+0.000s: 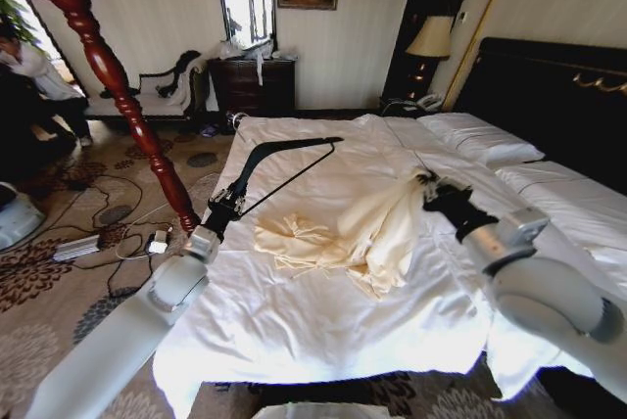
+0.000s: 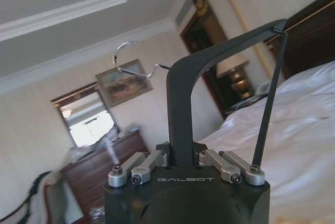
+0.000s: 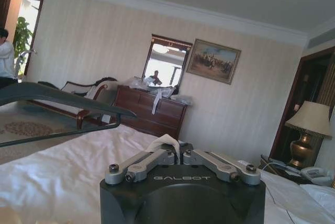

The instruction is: Pick up the clothes from the bed and hang them on the clothes hanger.

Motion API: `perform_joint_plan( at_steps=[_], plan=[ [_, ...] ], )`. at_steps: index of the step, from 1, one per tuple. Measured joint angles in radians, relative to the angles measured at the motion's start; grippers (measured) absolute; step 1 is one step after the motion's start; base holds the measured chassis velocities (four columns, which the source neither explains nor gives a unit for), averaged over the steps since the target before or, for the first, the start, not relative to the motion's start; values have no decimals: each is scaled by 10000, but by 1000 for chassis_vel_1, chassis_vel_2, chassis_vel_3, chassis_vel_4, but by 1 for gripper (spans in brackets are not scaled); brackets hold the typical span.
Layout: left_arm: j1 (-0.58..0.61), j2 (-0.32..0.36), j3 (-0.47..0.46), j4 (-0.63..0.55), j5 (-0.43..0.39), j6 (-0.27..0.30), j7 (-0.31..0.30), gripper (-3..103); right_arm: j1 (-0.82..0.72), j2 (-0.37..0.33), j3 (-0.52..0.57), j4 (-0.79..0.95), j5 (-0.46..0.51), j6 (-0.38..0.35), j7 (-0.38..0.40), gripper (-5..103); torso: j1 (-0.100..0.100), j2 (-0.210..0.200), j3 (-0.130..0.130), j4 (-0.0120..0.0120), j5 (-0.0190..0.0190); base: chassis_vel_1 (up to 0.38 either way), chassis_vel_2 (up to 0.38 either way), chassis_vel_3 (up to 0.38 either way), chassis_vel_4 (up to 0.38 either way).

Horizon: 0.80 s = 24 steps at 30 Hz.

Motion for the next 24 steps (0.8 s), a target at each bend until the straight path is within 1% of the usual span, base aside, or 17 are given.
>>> perform_joint_plan(
  at_steps=[2, 3, 4, 5, 6, 7, 8, 9, 10, 12, 14, 15, 16, 18, 20, 24],
  plan=[
    [566, 203, -149, -575, 63, -219, 194, 19, -42, -14, 41, -111, 6, -69, 114, 2, -1, 0, -1, -1, 1, 0, 0, 0, 0],
    [887, 329, -217, -892, 126, -410, 345, 19, -44, -19, 70, -153, 12, -110, 166, 2, -1, 0, -1, -1, 1, 0, 0, 0, 0],
    [1341, 489, -264, -1297, 226, -701, 639, 19, -44, -30, 99, -201, 21, -180, 236, 2, -1, 0, -1, 0, 2, 0, 0, 0, 0],
    [1341, 489, -264, -1297, 226, -701, 639, 19, -44, -30, 99, -201, 21, -180, 236, 2, -1, 0, -1, 0, 2, 0, 0, 0, 0],
    [1596, 562, -267, -1497, 304, -839, 801, 19, -44, -40, 109, -229, 23, -214, 277, 2, -1, 0, -1, 1, 1, 0, 0, 0, 0],
    [2089, 697, -264, -1863, 568, -1079, 1067, 19, -44, -55, 120, -271, 28, -272, 354, 2, -2, 0, -2, 2, 1, 0, 0, 0, 0],
    [2614, 804, -233, -2191, 1094, -1343, 1327, 19, -33, -71, 121, -301, 31, -318, 410, 2, -2, 0, -3, 0, 3, 0, 0, 0, 0],
    [2614, 804, -233, -2191, 1094, -1343, 1327, 19, -33, -71, 121, -301, 31, -318, 410, 2, -2, 0, -3, 0, 3, 0, 0, 0, 0],
    [3020, 852, -202, -2334, 1625, -1585, 1481, 19, -4, -84, 122, -310, 34, -343, 439, 2, -2, 1, -3, -1, 2, 0, 0, 0, 0],
    [3584, 898, -188, -2401, 2488, -1843, 1591, 19, 27, -121, 146, -306, 63, -370, 490, 2, -2, 1, -2, -1, 2, 0, 0, 0, 0],
    [3938, 875, -178, -2345, 3115, -1883, 1581, 19, 34, -173, 253, -256, 116, -375, 510, 2, -2, 0, -2, 1, 2, 0, 0, 0, 0],
    [3938, 875, -178, -2345, 3115, -1883, 1581, 19, 34, -173, 253, -256, 116, -375, 510, 2, -2, 0, -2, 1, 2, 0, 0, 0, 0],
    [4000, 815, -162, -2261, 3339, -1836, 1521, 19, 34, -190, 322, -212, 149, -375, 511, 2, -2, 1, -3, 0, 1, 0, 0, 0, 0],
    [3940, 656, -94, -2020, 3596, -1620, 1382, 19, 21, -228, 508, -87, 203, -330, 491, 2, -2, 1, -2, -3, 0, 0, 0, 0, 0],
    [3753, 518, -15, -1852, 3642, -1429, 1269, 19, -89, -268, 705, 35, 219, -223, 383, 2, -2, 0, -2, -2, -2, 0, 0, 0, 0],
    [3568, 511, -14, -1795, 3534, -1270, 1159, 19, -395, -300, 1024, 138, 207, -158, 290, 2, -2, 0, -2, -3, -1, 0, 0, 0, 0]
  ],
)
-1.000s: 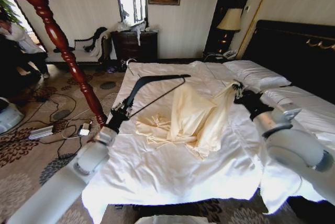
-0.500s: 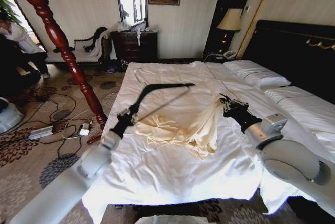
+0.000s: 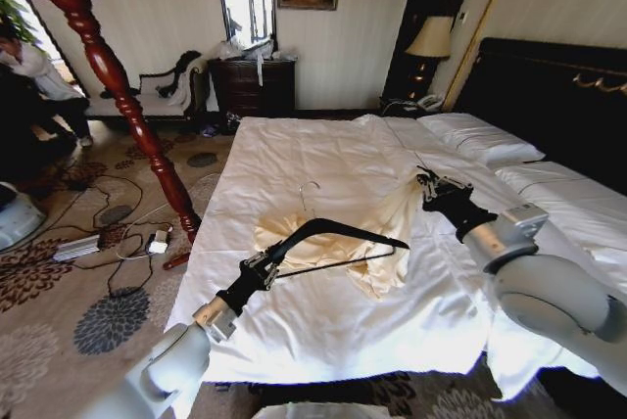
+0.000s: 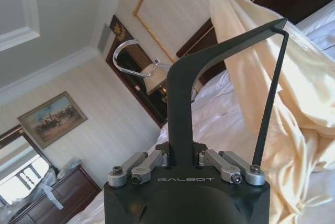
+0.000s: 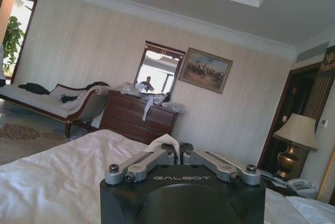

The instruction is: Pick up the clothes from the bed and hang them on the clothes hanger.

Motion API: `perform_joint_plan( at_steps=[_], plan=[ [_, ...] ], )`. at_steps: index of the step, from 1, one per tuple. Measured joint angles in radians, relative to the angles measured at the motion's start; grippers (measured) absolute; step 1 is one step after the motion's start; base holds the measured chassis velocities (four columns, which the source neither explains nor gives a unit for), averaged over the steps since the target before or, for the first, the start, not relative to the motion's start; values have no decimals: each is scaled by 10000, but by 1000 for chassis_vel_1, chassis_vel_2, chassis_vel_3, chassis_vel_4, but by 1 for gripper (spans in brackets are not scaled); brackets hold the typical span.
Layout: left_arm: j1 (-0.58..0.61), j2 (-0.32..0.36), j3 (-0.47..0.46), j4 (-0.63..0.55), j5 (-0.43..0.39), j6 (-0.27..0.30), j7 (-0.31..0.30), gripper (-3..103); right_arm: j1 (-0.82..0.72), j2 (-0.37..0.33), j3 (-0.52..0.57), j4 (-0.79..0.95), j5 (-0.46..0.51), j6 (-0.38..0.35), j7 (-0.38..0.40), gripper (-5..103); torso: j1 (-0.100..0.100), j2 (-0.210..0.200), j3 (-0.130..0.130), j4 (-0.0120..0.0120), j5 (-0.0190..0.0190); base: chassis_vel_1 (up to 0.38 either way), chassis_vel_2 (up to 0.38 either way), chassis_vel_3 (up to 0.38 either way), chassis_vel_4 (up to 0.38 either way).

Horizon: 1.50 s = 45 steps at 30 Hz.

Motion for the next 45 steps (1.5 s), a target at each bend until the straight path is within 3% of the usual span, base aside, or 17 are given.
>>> perform_joint_plan(
  at_steps=[8, 21, 28, 45],
  plan=[
    [-396, 299, -292, -8, -563, 118, -174, 19, -623, 16, 523, 97, -74, 35, -46, 2, 0, 0, 0, 1, 2, 0, 0, 0, 0],
    [-1115, 222, -303, 698, -865, 515, -460, 19, -647, 3, 748, 290, -55, 131, -91, 2, 1, 0, 1, 3, 3, 0, 0, 0, 0],
    [-1758, -324, 282, 949, -929, 939, -483, 19, -636, -42, 426, 383, -66, 525, -581, 2, 1, 0, 1, 0, 2, 0, 0, 0, 0],
    [-1741, 48, 1049, 532, -459, 511, -122, 19, 161, -359, -14, -465, 100, 682, -529, 2, 1, -1, 1, 2, 4, 0, 0, 0, 0]
  ],
)
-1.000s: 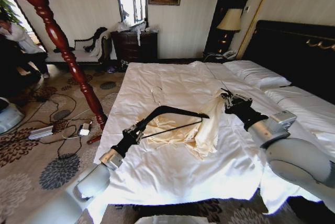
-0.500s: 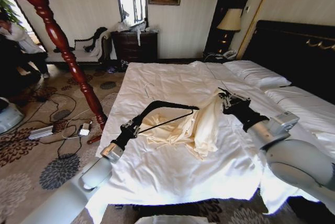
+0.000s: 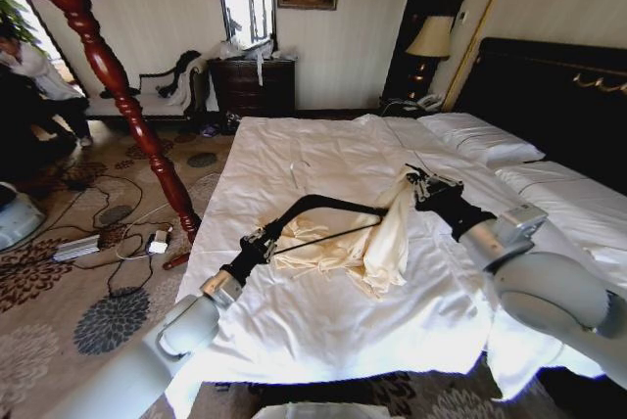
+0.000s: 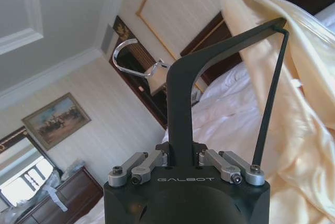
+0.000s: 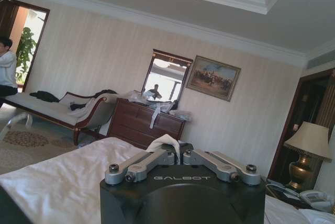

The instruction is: Pick up the clothes from the bed and hang them on the clothes hanger.

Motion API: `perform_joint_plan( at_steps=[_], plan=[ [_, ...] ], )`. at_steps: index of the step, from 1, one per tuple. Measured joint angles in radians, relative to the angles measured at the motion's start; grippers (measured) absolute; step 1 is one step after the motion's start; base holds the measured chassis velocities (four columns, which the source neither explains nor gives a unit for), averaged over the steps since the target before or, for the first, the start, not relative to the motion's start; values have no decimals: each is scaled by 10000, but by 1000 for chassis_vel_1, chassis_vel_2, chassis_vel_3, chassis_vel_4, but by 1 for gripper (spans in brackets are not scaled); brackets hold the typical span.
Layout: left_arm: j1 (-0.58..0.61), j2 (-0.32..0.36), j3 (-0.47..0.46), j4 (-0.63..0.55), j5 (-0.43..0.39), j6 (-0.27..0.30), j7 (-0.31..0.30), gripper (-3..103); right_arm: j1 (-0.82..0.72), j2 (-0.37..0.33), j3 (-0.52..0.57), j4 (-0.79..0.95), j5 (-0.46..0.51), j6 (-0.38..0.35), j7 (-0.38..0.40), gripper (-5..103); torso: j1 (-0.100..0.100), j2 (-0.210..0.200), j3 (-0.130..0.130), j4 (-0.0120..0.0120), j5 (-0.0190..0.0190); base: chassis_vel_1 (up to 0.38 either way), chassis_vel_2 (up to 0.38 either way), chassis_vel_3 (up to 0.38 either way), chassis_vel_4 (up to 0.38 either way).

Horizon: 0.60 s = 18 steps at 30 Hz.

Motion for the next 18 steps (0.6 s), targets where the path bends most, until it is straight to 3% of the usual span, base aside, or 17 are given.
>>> perform_joint_plan(
  at_steps=[5, 8, 18],
  plan=[
    [-376, -194, 548, 395, 145, 14, -10, 19, 280, -31, -74, 32, 178, 9, 23, 2, 0, 0, 1, -2, -2, 0, 0, 0, 0],
    [-1045, -651, 910, 961, 131, 162, -133, 19, 218, -38, -74, 259, 259, 117, -11, 2, 0, 0, 0, -2, -3, 0, 0, 0, 0],
    [-2032, -1290, 1048, 1604, -362, 401, -255, 19, 51, -110, -212, 421, 269, 770, -552, 2, 0, 0, 1, 1, -2, 0, 0, 0, 0]
  ],
)
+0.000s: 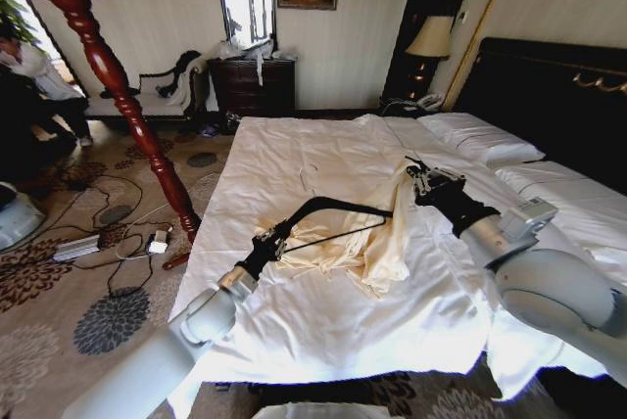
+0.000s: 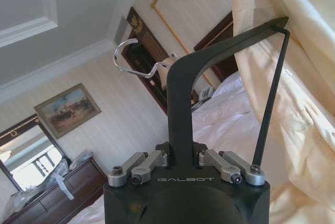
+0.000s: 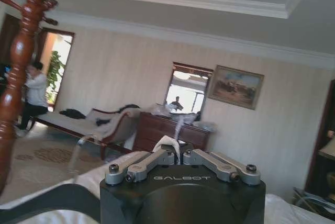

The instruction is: Pick up the clothes from the bed and hang them on the clothes hanger.

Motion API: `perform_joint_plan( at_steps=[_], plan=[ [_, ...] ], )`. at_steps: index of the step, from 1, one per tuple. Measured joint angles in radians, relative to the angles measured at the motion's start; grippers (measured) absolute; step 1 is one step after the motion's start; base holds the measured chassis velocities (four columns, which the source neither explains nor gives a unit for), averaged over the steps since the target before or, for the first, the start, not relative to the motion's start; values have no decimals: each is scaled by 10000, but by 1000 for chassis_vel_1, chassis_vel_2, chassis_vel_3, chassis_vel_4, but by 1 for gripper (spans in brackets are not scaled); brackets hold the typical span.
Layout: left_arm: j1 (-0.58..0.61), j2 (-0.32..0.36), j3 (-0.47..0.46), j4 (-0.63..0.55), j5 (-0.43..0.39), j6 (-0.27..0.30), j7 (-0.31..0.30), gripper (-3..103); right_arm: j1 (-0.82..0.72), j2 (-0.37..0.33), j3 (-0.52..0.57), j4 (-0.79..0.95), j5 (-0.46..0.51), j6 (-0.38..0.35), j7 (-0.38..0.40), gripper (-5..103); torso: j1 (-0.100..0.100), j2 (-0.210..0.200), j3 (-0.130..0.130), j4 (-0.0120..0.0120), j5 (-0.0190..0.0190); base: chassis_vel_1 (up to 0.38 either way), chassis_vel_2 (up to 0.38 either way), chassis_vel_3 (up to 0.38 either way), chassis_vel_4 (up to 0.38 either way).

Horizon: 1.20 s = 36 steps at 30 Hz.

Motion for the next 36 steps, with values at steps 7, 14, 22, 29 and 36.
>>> perform_joint_plan(
  at_steps=[7, 14, 22, 29, 36],
  plan=[
    [-777, -799, 746, 725, 45, 210, -29, 19, -79, -81, -116, -62, -6, 949, -1058, 2, 0, 0, 0, -2, 0, 0, 0, 0, 0],
    [-1638, -1483, 1401, 1506, 212, 359, -259, 19, -362, -63, -281, -156, -204, 1236, -1665, 2, 1, 0, 0, -3, 1, 0, 0, 0, 0],
    [-2312, -2369, 1607, 2373, 294, 512, -525, 19, -774, 155, -733, -391, -698, 1199, -1990, 2, 0, -1, 0, -2, 1, 0, 0, 0, 0],
    [-3114, -2942, 2045, 3061, 282, 517, -529, 19, -788, 29, -1178, -841, -1047, 1178, -2147, 2, 1, -1, 0, 1, 1, 0, 0, 0, 0],
    [-3941, -3439, 2675, 3492, 18, 571, -649, 19, -719, 202, -1497, -1218, -1206, 1052, -2016, 2, 1, -1, -1, -7, 2, 0, 0, 0, 0]
  ],
)
